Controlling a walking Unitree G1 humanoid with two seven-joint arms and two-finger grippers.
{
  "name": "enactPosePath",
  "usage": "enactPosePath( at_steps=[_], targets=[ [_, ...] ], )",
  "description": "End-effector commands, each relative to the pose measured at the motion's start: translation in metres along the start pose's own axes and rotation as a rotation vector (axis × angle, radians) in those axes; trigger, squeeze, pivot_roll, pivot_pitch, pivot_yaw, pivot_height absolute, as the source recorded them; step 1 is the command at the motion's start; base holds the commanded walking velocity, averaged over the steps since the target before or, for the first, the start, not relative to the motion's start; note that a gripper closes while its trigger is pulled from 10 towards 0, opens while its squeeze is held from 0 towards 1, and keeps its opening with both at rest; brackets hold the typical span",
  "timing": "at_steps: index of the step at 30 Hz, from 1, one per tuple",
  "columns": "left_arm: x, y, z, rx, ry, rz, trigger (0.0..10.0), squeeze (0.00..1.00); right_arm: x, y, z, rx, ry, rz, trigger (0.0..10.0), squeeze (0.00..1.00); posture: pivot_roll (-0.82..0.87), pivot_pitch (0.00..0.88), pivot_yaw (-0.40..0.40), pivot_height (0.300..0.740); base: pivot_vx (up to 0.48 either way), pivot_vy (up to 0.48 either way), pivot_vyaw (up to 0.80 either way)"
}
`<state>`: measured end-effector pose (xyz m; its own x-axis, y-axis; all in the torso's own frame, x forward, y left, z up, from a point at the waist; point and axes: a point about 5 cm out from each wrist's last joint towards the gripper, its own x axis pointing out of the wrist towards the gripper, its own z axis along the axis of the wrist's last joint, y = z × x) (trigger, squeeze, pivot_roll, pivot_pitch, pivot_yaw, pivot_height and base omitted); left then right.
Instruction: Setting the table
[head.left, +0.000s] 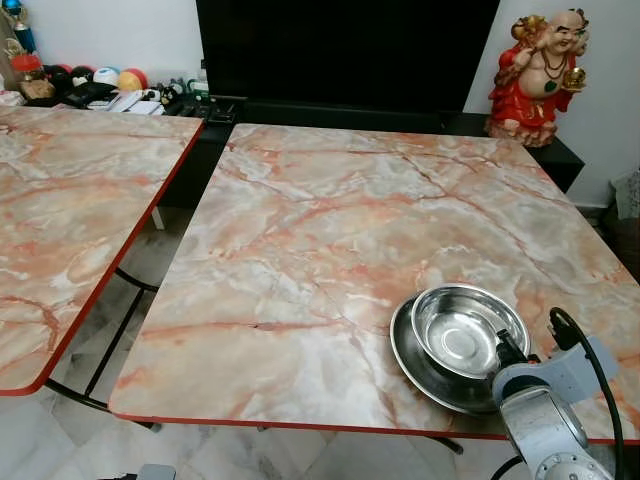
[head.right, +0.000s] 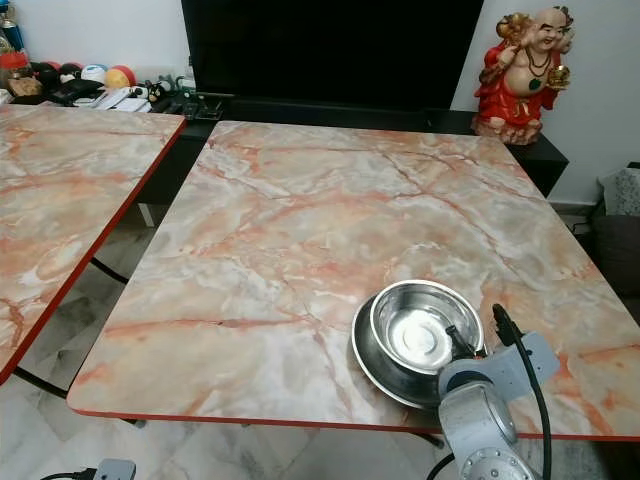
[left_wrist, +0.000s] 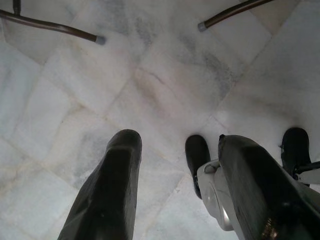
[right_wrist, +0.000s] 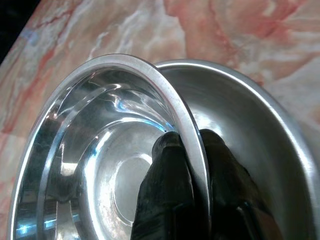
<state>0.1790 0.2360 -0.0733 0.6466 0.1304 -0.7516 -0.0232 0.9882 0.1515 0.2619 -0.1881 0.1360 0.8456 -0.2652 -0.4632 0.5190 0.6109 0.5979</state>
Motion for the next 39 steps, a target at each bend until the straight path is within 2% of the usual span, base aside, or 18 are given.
enactPosePath(
  at_steps=[1,11,15,23,24,25,26,27,28,36,37,38,39],
  targets=[
    [-0.002,0.001,-0.007,0.007,0.025,-0.004,10.0,0.00,-0.001,0.004,-0.005,0.025,0.023,0.017,10.0,0.00,-0.02,0.094,-0.057,0.740,0.000,0.000,0.00],
    [-0.002,0.001,-0.006,0.009,0.024,-0.006,10.0,0.00,-0.001,-0.001,-0.003,0.019,0.014,-0.033,10.0,0.00,-0.02,0.096,-0.056,0.740,0.000,0.000,0.00],
    [-0.001,0.001,-0.006,0.009,0.023,-0.006,10.0,0.00,-0.001,-0.003,-0.003,0.025,0.011,-0.050,10.0,0.04,-0.02,0.096,-0.056,0.740,0.000,0.000,0.00],
    [-0.001,0.000,-0.006,0.009,0.024,-0.008,10.0,0.00,0.000,-0.004,-0.008,0.016,0.038,-0.057,10.0,0.05,-0.02,0.096,-0.058,0.740,0.000,0.000,0.00],
    [-0.001,0.000,-0.006,0.009,0.024,-0.007,10.0,0.00,0.000,-0.005,-0.009,0.020,0.041,-0.066,10.0,0.09,-0.02,0.096,-0.057,0.740,0.000,0.000,0.00],
    [-0.002,0.001,-0.006,0.010,0.024,-0.007,10.0,0.00,0.000,-0.006,-0.010,0.021,0.042,-0.073,10.0,0.25,-0.02,0.096,-0.057,0.740,0.000,0.000,0.00],
    [-0.002,0.001,-0.006,0.010,0.024,-0.007,10.0,0.00,0.000,-0.006,-0.010,0.021,0.042,-0.073,10.0,0.25,-0.02,0.096,-0.057,0.740,0.000,0.000,0.00],
    [-0.002,0.001,-0.006,0.011,0.024,-0.007,10.0,0.00,-0.001,-0.007,-0.010,0.022,0.041,-0.082,10.0,0.64,-0.02,0.096,-0.057,0.740,0.000,0.000,0.00],
    [-0.002,0.001,-0.006,0.011,0.024,-0.007,10.0,0.00,0.000,-0.008,-0.009,0.023,0.040,-0.087,10.0,0.69,-0.02,0.096,-0.057,0.740,0.000,0.000,0.00],
    [-0.001,0.000,-0.006,0.011,0.026,-0.012,10.0,0.00,-0.001,-0.009,-0.010,0.028,0.046,-0.102,10.0,0.62,-0.02,0.098,-0.056,0.740,0.000,0.000,0.00],
    [-0.001,0.000,-0.006,0.011,0.026,-0.012,10.0,0.00,-0.001,-0.009,-0.011,0.028,0.049,-0.100,10.0,0.58,-0.02,0.098,-0.056,0.740,0.000,0.000,0.00],
    [-0.001,0.000,-0.006,0.011,0.026,-0.012,10.0,0.00,-0.001,-0.009,-0.012,0.030,0.051,-0.098,10.0,0.25,-0.02,0.098,-0.056,0.740,0.000,0.000,0.00],
    [-0.001,0.000,-0.006,0.011,0.026,-0.012,10.0,0.00,-0.001,-0.008,-0.012,0.030,0.053,-0.097,10.0,0.25,-0.02,0.098,-0.056,0.740,0.000,0.000,0.00]
  ],
)
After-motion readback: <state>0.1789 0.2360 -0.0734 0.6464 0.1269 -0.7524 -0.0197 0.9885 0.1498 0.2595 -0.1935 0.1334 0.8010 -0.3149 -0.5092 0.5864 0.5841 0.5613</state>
